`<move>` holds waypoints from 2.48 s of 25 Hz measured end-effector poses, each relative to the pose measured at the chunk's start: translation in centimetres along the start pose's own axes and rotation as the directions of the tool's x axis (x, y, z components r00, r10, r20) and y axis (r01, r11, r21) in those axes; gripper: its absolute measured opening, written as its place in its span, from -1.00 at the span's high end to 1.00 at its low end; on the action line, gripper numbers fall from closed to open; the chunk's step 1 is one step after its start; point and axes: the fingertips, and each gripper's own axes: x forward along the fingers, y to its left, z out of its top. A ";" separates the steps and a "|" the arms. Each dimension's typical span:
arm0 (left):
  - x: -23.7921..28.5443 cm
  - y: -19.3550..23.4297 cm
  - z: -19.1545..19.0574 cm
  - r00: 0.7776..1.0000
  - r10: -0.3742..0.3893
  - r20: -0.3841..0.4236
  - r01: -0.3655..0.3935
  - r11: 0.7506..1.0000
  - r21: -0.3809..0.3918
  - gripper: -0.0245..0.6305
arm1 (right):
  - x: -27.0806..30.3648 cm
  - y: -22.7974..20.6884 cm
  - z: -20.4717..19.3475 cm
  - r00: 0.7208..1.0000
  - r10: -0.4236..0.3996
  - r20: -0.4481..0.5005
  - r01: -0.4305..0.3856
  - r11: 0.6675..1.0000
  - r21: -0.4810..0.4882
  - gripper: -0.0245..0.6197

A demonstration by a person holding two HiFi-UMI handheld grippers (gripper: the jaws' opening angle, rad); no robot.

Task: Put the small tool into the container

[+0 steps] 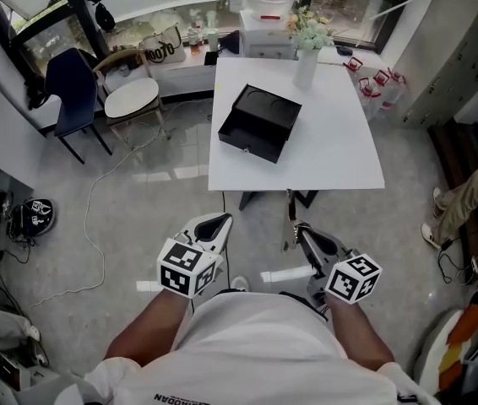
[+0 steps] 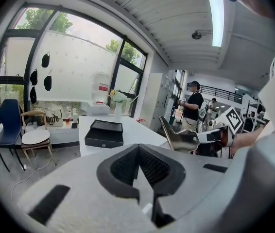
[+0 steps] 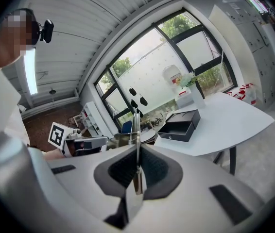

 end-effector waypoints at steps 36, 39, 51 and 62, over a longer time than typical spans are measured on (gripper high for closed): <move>13.6 7.8 6.3 0.982 0.187 -0.006 -0.186 0.979 -0.081 0.90 | 13.4 -12.4 11.4 0.977 0.185 -0.103 -0.189 0.981 -0.032 0.90; 15.1 8.3 7.0 0.974 0.226 -0.006 -0.225 0.970 -0.097 0.90 | 14.4 -14.0 12.3 0.969 0.216 -0.124 -0.221 0.975 -0.032 0.90; 19.1 8.8 7.6 0.945 0.327 -0.024 -0.328 0.935 -0.137 0.90 | 17.4 -18.9 13.9 0.935 0.297 -0.193 -0.307 0.952 -0.021 0.90; 19.7 11.6 8.8 0.964 0.266 -0.030 -0.268 0.956 -0.119 0.90 | 19.9 -18.1 15.0 0.950 0.249 -0.187 -0.261 0.964 -0.042 0.90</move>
